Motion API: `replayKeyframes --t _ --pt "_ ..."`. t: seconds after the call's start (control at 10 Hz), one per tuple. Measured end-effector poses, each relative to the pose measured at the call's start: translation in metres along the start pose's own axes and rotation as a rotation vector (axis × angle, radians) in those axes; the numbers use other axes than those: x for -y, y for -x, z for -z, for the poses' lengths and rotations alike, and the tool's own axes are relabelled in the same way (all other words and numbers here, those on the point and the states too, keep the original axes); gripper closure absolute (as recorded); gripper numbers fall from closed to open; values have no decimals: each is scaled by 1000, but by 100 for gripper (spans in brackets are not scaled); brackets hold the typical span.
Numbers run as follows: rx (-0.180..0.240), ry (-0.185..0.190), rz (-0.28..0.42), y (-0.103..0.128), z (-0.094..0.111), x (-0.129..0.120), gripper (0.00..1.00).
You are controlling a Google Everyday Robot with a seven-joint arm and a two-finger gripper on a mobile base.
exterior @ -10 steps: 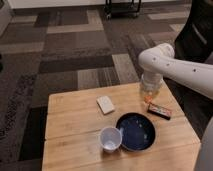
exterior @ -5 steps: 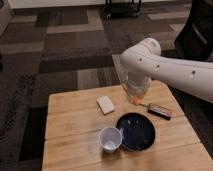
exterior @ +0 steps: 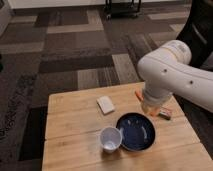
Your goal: Place the pepper in the ceramic cup
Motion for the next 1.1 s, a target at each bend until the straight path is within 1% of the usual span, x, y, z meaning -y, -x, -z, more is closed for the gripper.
replayKeyframes --t 0.5,0.6,0.7,0.8,0.9,1.0,1.1 --pt "0 1 1 0 0 0 80" --pt "7 8 15 2 0 -4 80" --pt "37 33 83 14 2 -21 80" --pt "64 52 143 19 5 -34 80" --pt "104 71 224 20 10 -46 80" --pt "133 79 277 20 13 -52 80" --pt "148 86 311 18 16 -58 80"
